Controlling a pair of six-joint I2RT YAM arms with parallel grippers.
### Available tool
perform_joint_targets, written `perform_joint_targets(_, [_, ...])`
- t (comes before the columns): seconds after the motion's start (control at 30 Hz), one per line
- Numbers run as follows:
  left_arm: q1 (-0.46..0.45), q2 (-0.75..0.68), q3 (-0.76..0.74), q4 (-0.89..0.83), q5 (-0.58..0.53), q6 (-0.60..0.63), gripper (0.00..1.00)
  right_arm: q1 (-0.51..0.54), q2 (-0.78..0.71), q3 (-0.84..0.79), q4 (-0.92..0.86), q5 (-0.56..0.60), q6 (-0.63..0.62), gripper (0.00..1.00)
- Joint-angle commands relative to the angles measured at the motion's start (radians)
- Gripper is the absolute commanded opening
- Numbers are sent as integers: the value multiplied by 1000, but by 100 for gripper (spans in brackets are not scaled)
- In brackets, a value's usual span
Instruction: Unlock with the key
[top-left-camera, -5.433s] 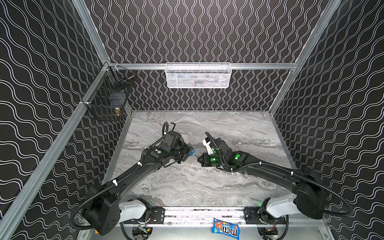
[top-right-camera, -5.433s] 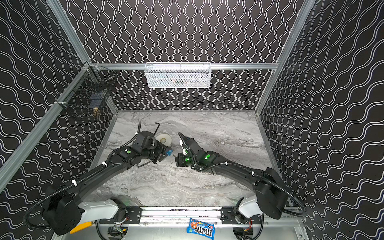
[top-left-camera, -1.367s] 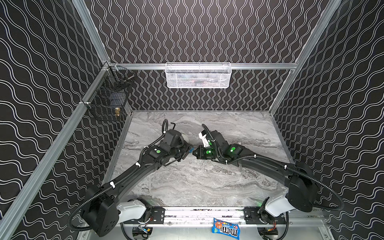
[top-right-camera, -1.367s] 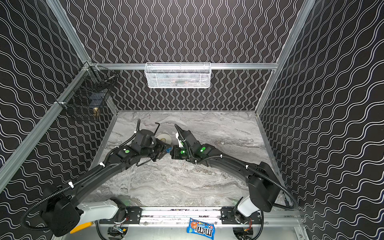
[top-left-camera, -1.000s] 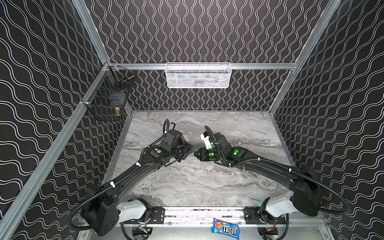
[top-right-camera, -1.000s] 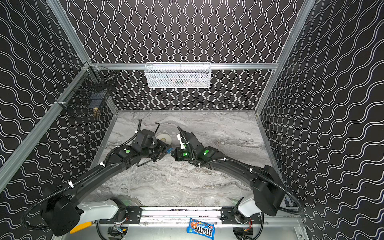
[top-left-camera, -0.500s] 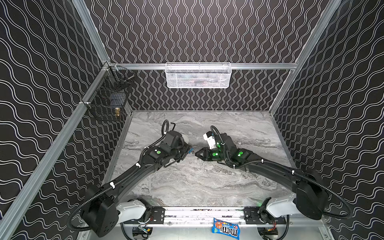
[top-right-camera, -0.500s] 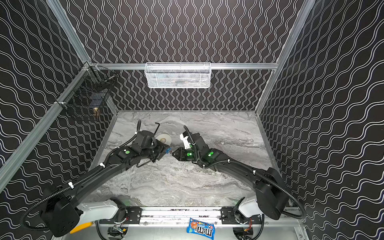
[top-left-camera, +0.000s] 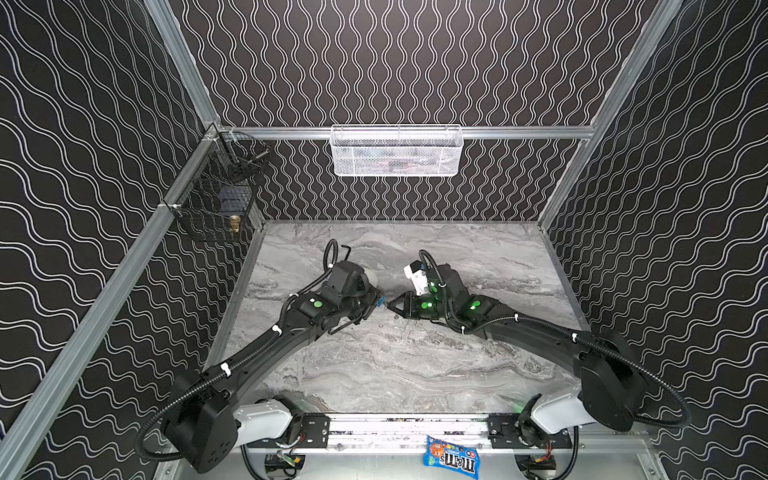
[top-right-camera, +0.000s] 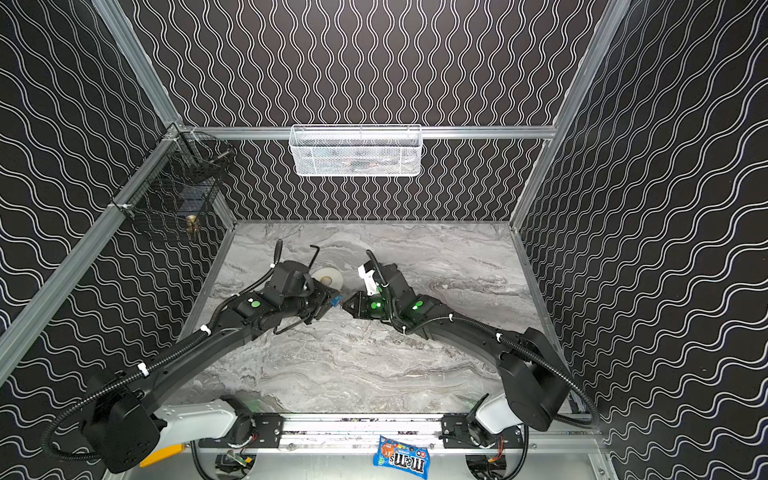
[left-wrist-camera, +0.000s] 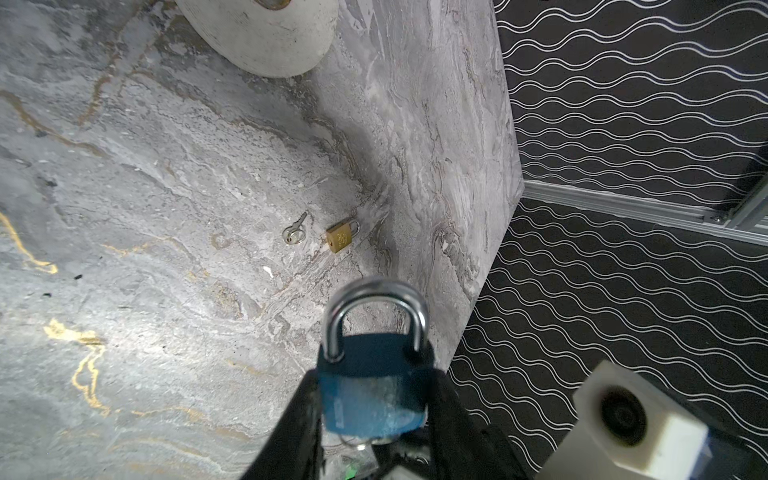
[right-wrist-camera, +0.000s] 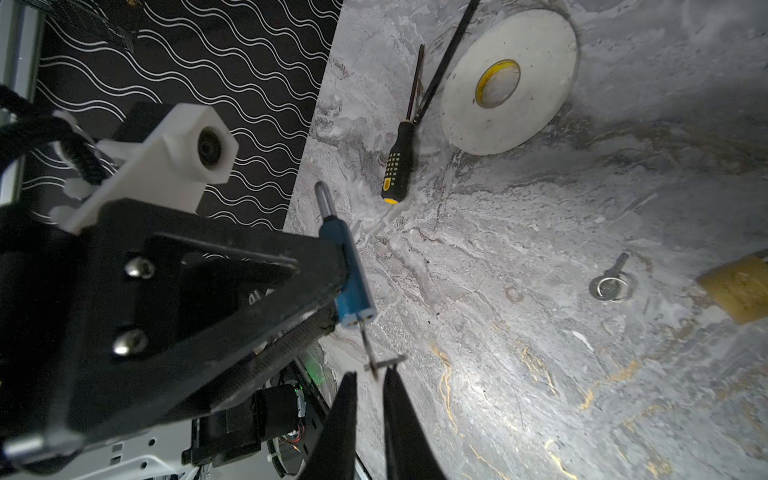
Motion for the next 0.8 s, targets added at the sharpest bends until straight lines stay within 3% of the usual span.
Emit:
perform_joint_targets(0.0, [3, 4, 16, 34, 15, 9, 3, 1, 9, 8, 36, -4, 9, 12])
perform_joint_targets(0.37, [-22, 15, 47, 18, 67, 23, 1, 6, 16, 51, 53, 32, -10, 2])
perform_joint_targets(0.53, [-35, -3, 34, 38, 100, 6, 1, 17, 23, 84, 31, 100, -19, 1])
perform_joint_targets(0.77, [-30, -2, 41, 20, 67, 21, 1, 32, 8, 92, -11, 108, -55, 4])
